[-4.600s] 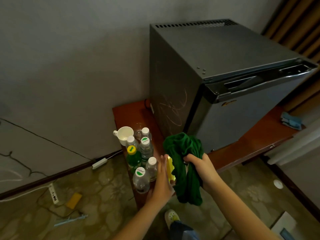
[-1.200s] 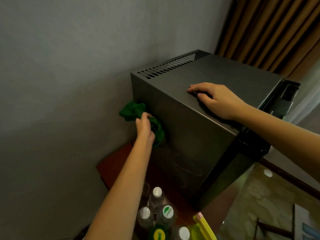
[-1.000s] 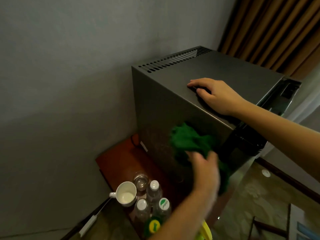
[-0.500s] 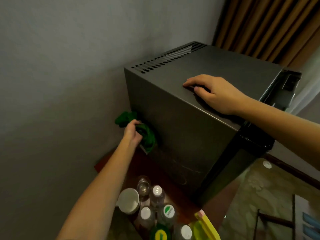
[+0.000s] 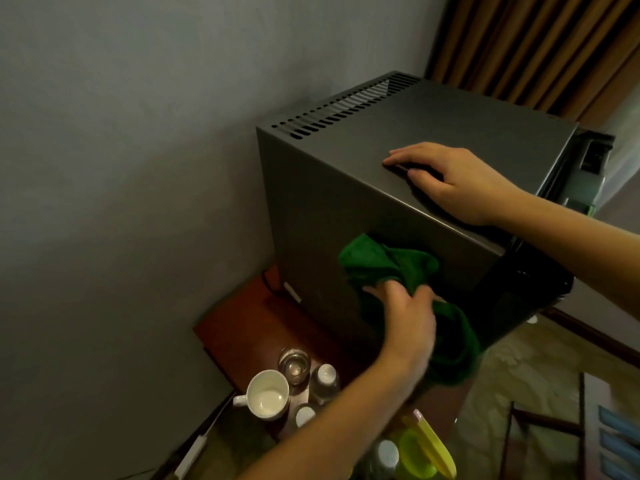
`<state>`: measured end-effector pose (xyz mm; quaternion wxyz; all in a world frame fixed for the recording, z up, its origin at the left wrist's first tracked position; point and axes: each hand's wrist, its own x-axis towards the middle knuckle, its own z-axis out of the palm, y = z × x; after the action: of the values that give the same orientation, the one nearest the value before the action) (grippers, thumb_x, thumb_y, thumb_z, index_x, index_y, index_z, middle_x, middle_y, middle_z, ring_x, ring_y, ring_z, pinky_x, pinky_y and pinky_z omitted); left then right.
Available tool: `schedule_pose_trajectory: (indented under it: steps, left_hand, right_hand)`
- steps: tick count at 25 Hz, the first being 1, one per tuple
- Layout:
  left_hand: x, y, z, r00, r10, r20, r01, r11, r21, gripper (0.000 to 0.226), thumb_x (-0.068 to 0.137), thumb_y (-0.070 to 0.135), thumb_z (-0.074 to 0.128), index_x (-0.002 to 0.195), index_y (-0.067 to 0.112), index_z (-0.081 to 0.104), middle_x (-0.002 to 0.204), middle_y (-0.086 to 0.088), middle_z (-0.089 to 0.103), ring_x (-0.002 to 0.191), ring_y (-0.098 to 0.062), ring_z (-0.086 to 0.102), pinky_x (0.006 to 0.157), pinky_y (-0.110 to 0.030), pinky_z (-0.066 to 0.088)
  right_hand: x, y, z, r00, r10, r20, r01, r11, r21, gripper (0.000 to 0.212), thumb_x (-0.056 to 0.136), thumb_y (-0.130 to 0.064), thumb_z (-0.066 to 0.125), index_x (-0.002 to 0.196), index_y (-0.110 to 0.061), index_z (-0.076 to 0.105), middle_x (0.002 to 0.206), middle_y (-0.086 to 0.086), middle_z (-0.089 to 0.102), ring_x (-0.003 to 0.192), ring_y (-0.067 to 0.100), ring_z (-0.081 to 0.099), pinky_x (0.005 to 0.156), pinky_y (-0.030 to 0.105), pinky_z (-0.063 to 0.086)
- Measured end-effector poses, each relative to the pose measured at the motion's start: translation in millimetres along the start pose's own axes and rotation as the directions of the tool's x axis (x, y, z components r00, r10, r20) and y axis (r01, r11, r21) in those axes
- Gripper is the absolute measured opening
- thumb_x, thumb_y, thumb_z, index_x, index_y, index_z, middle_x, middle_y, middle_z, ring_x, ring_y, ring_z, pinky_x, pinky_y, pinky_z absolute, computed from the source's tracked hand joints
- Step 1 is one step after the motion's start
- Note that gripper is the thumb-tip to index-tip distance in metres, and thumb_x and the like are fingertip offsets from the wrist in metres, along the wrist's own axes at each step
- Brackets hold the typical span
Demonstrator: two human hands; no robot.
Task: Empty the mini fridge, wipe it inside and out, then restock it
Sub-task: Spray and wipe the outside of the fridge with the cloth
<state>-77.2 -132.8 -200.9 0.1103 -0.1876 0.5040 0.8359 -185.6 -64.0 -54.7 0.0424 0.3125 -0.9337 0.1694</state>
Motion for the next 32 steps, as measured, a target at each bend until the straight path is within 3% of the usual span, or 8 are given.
schedule_pose_trajectory:
  steps: [5,11,15,19,23,25,27,32]
  left_hand:
    - [101.2,48.8,-102.6,0.964,0.052,-0.260,-0.086,0.989,-0.123,0.012,0.092,0.000,0.045,0.101,0.008,0.048,0.103,-0.012,0.054,0.102,-0.028,0.054,0.097,-0.042,0.043]
    - [167.9,-8.7,-171.3,0.921,-0.205,-0.331,0.113,0.954,-0.278,0.019,0.095,0.007,0.040,0.092,0.008,0.058,0.115,-0.016,0.055,0.099,-0.029,0.055,0.088,-0.041,0.046]
    - [160.3,-18.1,-165.5,0.898,-0.253,-0.360,0.136,0.938,-0.319,0.038,0.100,0.014,0.037,0.134,0.001,0.047,0.131,-0.018,0.052,0.107,-0.032,0.054,0.091,-0.042,0.043]
    - [118.6,8.5,-123.6,0.951,-0.140,-0.275,0.044,0.944,-0.327,0.018,0.091,-0.004,0.040,0.101,0.004,0.053,0.098,-0.016,0.056,0.099,-0.034,0.057,0.080,-0.038,0.047]
    - [49.4,32.9,-67.8,0.993,0.114,-0.021,-0.113,0.993,0.038,0.029,0.088,0.009,0.049,0.114,-0.001,0.042,0.110,-0.015,0.054,0.103,-0.021,0.056,0.094,-0.031,0.046]
    - [46.5,26.8,-68.7,0.978,0.199,0.054,-0.206,0.958,0.201,0.008,0.092,0.007,0.047,0.097,0.001,0.044,0.094,-0.008,0.051,0.086,-0.005,0.055,0.080,-0.014,0.044]
    - [65.2,26.8,-86.7,0.973,0.227,-0.031,-0.212,0.943,0.256,0.016,0.095,0.000,0.043,0.083,0.011,0.042,0.082,-0.002,0.044,0.073,-0.004,0.048,0.069,-0.016,0.042]
    - [150.7,18.2,-166.9,0.942,-0.045,-0.332,-0.001,0.991,-0.137,0.020,0.094,-0.003,0.036,0.087,0.011,0.050,0.089,-0.009,0.054,0.086,-0.021,0.052,0.080,-0.034,0.046]
  right_hand:
    - [1.3,3.1,-0.1,1.000,0.009,-0.004,-0.009,1.000,0.000,0.035,0.100,-0.019,0.041,0.132,-0.027,0.054,0.140,-0.008,0.049,0.127,0.005,0.042,0.101,0.015,0.024]
    - [3.9,5.7,0.2,0.999,0.045,-0.014,-0.045,0.999,0.018,0.036,0.099,-0.018,0.041,0.129,-0.032,0.055,0.135,-0.016,0.050,0.120,-0.006,0.040,0.090,-0.004,0.021]
    - [3.2,5.2,0.1,0.997,0.070,-0.015,-0.070,0.997,0.033,0.038,0.099,-0.014,0.040,0.127,-0.034,0.055,0.133,-0.019,0.049,0.119,-0.008,0.040,0.091,-0.004,0.024]
    - [1.2,1.8,0.2,0.997,0.078,-0.017,-0.078,0.997,0.019,0.039,0.098,-0.013,0.041,0.128,-0.033,0.055,0.135,-0.015,0.050,0.120,-0.005,0.041,0.091,-0.003,0.023]
    - [0.8,-0.3,-0.8,0.998,0.058,-0.010,-0.058,0.998,0.015,0.037,0.098,-0.015,0.042,0.129,-0.032,0.055,0.137,-0.012,0.051,0.125,0.003,0.043,0.096,0.006,0.024]
    - [0.4,-0.5,-2.2,0.998,0.060,-0.011,-0.060,0.998,0.019,0.037,0.099,-0.016,0.042,0.129,-0.032,0.055,0.137,-0.013,0.050,0.123,-0.001,0.042,0.093,0.002,0.022]
    - [0.5,0.0,-2.4,0.998,0.064,-0.012,-0.063,0.998,0.017,0.037,0.099,-0.016,0.042,0.130,-0.031,0.054,0.137,-0.013,0.049,0.119,-0.007,0.039,0.090,-0.003,0.022]
    - [3.0,2.6,-1.9,0.997,0.078,-0.018,-0.077,0.997,0.015,0.037,0.099,-0.017,0.041,0.129,-0.035,0.054,0.133,-0.020,0.047,0.115,-0.014,0.039,0.090,-0.004,0.023]
